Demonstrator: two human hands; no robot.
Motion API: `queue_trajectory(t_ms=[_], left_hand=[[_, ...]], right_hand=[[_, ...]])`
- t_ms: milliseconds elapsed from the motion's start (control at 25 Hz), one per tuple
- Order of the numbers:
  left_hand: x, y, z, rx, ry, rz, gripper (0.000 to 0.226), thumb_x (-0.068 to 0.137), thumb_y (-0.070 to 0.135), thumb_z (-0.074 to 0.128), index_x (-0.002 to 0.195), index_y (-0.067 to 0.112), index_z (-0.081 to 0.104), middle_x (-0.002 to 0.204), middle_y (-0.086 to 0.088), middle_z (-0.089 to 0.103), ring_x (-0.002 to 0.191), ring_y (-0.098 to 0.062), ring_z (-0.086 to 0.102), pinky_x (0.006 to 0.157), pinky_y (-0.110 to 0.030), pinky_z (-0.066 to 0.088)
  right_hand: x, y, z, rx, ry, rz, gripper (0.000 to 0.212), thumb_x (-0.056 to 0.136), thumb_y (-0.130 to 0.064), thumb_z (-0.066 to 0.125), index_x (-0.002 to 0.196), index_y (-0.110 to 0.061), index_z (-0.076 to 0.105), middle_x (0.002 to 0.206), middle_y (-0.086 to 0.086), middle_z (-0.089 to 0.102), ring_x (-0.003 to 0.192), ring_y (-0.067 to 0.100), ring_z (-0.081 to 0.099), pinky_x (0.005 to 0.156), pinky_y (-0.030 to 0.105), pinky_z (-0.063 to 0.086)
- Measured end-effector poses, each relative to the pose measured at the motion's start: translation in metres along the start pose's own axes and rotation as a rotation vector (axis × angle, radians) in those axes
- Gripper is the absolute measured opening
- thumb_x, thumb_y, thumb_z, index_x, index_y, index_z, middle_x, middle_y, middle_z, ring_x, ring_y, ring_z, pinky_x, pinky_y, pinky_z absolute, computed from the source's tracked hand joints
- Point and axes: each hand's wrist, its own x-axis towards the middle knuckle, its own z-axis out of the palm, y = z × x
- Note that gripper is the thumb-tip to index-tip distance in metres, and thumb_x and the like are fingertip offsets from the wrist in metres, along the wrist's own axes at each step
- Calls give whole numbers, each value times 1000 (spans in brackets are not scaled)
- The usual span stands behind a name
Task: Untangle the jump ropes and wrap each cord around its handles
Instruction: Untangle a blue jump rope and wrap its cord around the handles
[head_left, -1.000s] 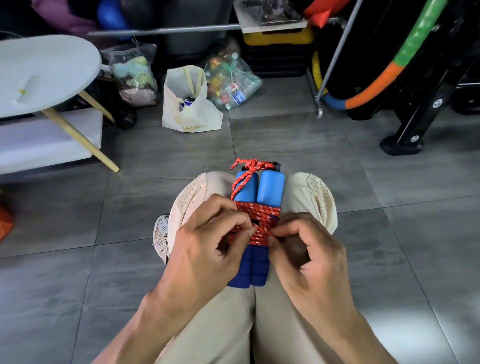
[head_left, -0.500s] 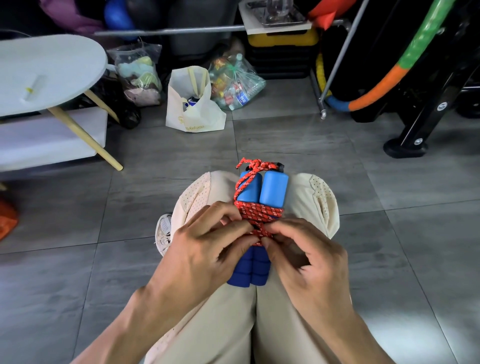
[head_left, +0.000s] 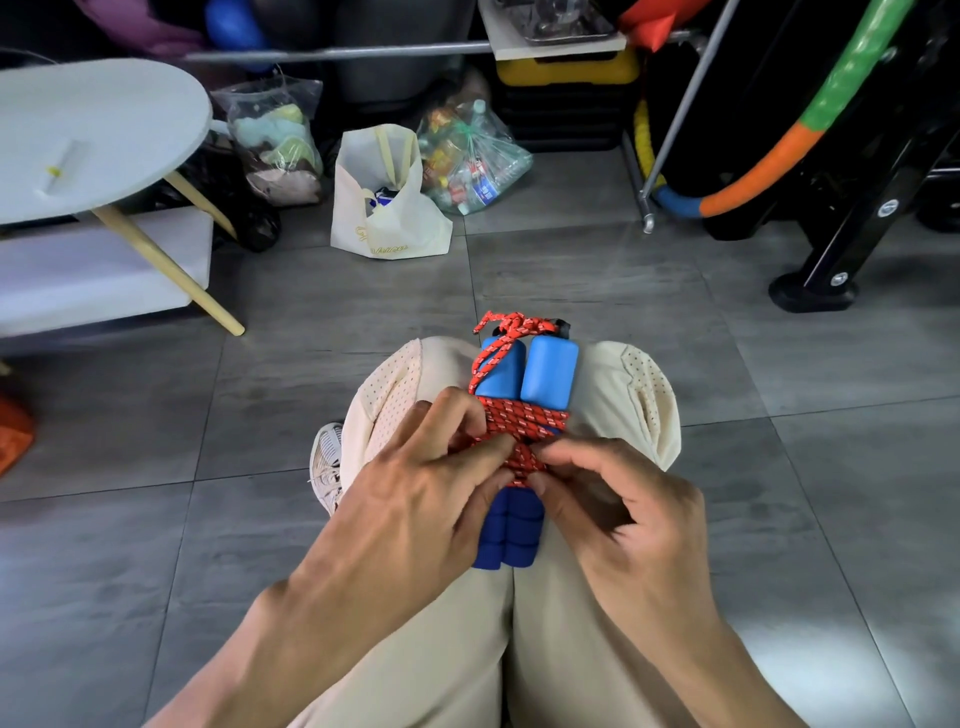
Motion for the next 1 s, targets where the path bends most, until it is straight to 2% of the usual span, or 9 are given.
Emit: queue_trajectory(t_ms=[80, 200, 360, 480, 640, 800, 1000], left_hand=[[5, 4, -2, 5, -54, -29, 20, 91, 27, 48, 94, 14, 63, 101, 1, 48, 87, -18, 52, 66, -39, 52], [12, 5, -2, 25, -62, -71, 8, 83, 20, 55, 87, 13, 58, 98, 2, 47, 84, -18, 53, 68, -39, 52], [5, 10, 6, 14, 38, -70, 7, 85, 16, 53, 85, 11, 58, 96, -1, 49, 78, -20, 53, 64, -36, 48], [-5, 13, 14, 30, 135, -27, 17, 94, 16, 44, 88, 8, 58, 100, -6, 51, 80, -24, 56, 59, -40, 51], [-4, 2, 19, 49, 200, 98, 6, 96, 11, 46, 97, 12, 52, 106, -5, 47, 82, -27, 59, 61, -40, 53], [-5, 0, 21, 48, 243, 125, 6, 96, 9, 49, 99, 10, 54, 106, -6, 48, 81, -27, 59, 69, -36, 49], [-2, -3, 20, -24, 262, 101, 9, 93, 10, 59, 92, 7, 67, 98, -5, 58, 81, -24, 59, 77, -33, 49]], right_hand=[[0, 1, 0, -37, -15, -48, 20, 82, -6, 74, 99, -16, 76, 98, -10, 72, 91, 9, 69, 79, 30, 55], [-1, 2, 4, -95, -5, -84, 19, 84, -5, 71, 101, -11, 77, 103, -4, 72, 93, 12, 69, 79, 31, 56], [-3, 0, 7, -248, 46, -171, 14, 87, -6, 69, 98, -8, 77, 97, 0, 68, 84, 16, 67, 73, 30, 53], [-2, -5, 8, -257, 2, -124, 17, 92, -12, 64, 106, -13, 74, 96, -1, 55, 80, 13, 59, 70, 25, 49], [2, -6, 5, -238, -127, -60, 23, 90, -15, 65, 113, -17, 67, 104, -7, 48, 92, 14, 55, 80, 27, 47], [7, -10, 2, -187, -191, -4, 15, 92, -12, 61, 104, -20, 63, 104, -11, 45, 95, 14, 52, 81, 25, 45], [13, -14, 1, -274, -258, 47, 4, 94, -16, 53, 96, -19, 56, 99, -11, 41, 91, 16, 46, 79, 24, 38]])
